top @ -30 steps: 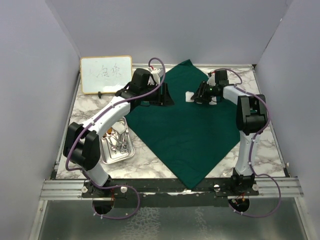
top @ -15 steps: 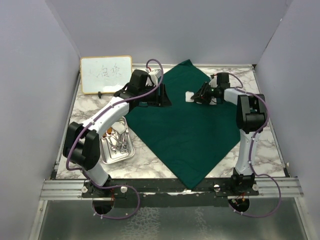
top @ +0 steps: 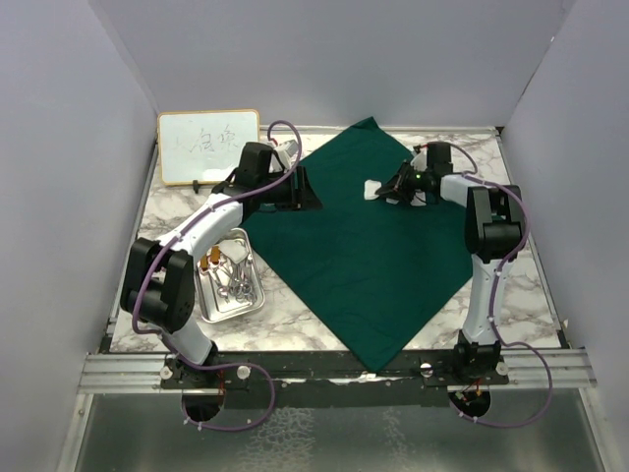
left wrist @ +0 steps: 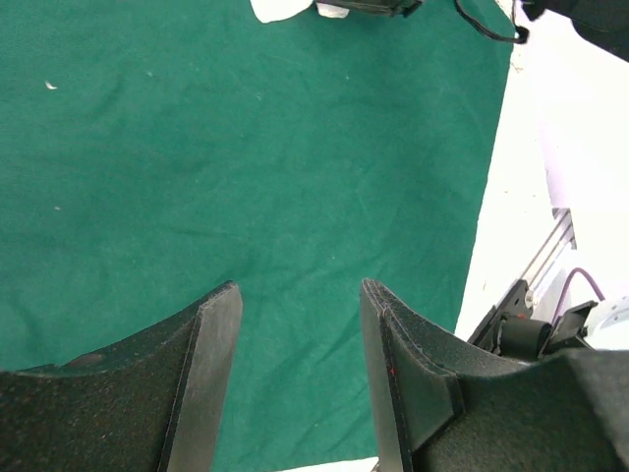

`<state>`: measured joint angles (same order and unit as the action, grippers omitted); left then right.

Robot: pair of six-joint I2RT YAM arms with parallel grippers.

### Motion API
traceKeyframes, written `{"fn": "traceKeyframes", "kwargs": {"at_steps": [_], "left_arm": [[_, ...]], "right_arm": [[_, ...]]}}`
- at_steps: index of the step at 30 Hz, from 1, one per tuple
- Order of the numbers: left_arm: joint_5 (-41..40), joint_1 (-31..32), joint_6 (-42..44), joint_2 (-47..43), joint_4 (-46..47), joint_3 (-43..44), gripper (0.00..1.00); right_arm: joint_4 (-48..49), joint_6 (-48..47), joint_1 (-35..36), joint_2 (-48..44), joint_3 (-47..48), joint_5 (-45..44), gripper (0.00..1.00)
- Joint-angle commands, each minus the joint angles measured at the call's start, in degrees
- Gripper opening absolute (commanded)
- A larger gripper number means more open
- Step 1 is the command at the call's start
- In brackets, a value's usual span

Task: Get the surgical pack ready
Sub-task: Adjust the medical item in the surgical kit.

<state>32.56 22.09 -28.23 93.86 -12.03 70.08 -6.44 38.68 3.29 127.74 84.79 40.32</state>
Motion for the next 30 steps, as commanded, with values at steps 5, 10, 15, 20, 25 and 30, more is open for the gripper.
{"fn": "traceKeyframes", "kwargs": {"at_steps": [5, 10, 15, 20, 25, 30], "left_arm": [[2.7, -0.8, -0.8, -2.3, 2.8, -0.9, 0.54], [3.1, -0.8, -1.0, -2.4, 3.0, -1.0, 0.54], [3.2, -0.8, -1.0, -2.7, 3.0, -1.2, 0.54], [3.4, -0.8, -1.0, -2.7, 3.2, -1.3, 0.54], [3.7, -0.8, -1.0, -2.7, 3.2, -1.3, 0.54], [3.8, -0.8, -1.1, -2.7, 3.3, -1.5, 0.54]], "right_arm": [[-7.7, -8.8, 0.0, -7.2, 4.4, -4.4, 0.01], [-12.5, -12.4, 0.0, -7.3, 7.6, -6.8, 0.01], [-13.4, -13.8, -0.3, -6.2, 9.0, -7.8, 0.01], [-15.3, -14.4, -1.3, -4.1, 11.8, -7.7, 0.01], [-14.3, -14.1, -2.9, -3.7, 11.2, -4.9, 0.01], [-14.7, -14.2, -3.8, -2.0, 11.6, -0.9, 0.01]]}}
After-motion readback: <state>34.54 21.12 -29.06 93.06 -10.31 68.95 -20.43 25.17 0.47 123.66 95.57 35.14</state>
